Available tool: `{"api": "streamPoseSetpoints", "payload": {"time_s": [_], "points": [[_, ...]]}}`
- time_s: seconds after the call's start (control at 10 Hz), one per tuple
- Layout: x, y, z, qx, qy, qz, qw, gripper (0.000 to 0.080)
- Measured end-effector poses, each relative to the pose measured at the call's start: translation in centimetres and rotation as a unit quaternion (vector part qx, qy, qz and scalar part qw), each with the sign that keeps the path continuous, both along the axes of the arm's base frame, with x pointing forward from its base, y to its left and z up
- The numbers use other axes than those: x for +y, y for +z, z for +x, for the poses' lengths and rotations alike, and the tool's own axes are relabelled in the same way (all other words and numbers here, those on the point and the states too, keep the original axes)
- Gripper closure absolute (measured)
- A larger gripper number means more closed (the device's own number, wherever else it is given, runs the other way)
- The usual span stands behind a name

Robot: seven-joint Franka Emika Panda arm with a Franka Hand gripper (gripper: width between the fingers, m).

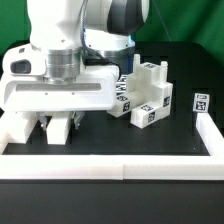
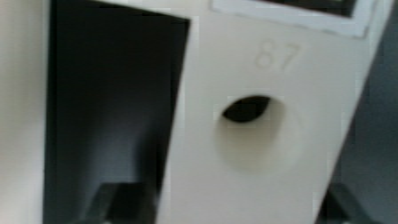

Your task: Assemble chair

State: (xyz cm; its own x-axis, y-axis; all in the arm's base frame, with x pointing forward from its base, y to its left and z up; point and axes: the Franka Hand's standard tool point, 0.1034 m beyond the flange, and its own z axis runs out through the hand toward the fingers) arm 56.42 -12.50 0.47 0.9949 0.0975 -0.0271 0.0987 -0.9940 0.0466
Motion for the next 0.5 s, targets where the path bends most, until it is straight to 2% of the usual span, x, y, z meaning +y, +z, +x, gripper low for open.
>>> {"api": "streamPoseSetpoints", "payload": {"time_s": [0.5], "points": [[0.12, 0.14, 0.15, -0.001, 0.001, 0.000, 1.000, 0.0512]]}}
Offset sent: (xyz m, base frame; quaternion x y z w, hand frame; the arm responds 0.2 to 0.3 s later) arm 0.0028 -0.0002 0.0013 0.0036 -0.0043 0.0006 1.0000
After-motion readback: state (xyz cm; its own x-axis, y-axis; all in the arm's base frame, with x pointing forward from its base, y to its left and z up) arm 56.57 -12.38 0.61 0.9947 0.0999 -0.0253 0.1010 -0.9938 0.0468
